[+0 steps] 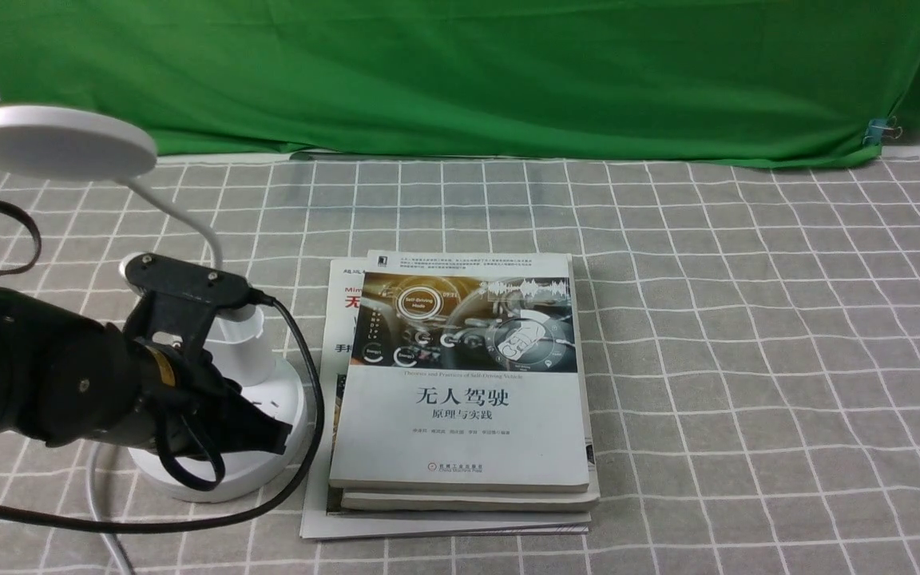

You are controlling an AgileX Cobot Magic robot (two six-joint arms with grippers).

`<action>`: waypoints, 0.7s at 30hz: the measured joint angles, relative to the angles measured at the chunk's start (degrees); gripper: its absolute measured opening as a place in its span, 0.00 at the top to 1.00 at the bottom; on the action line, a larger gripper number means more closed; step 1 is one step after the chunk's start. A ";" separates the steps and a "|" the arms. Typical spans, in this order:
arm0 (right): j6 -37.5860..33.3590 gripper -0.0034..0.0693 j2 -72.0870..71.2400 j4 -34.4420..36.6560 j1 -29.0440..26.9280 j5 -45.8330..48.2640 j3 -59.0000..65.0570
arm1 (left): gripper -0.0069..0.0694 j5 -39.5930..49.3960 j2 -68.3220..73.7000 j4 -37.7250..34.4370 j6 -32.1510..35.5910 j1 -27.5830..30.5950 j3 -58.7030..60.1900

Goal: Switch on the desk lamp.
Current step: Use the left arm to press the button switch on the lamp holder

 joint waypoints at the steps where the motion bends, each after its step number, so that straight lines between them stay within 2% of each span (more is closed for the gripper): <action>1: 0.00 0.62 0.00 0.00 0.00 0.00 0.00 | 0.88 0.00 0.00 0.00 0.00 0.00 0.00; 21: -0.05 0.62 0.00 0.00 0.00 0.00 0.00 | 0.88 1.17 -1.51 0.01 -1.36 0.00 0.00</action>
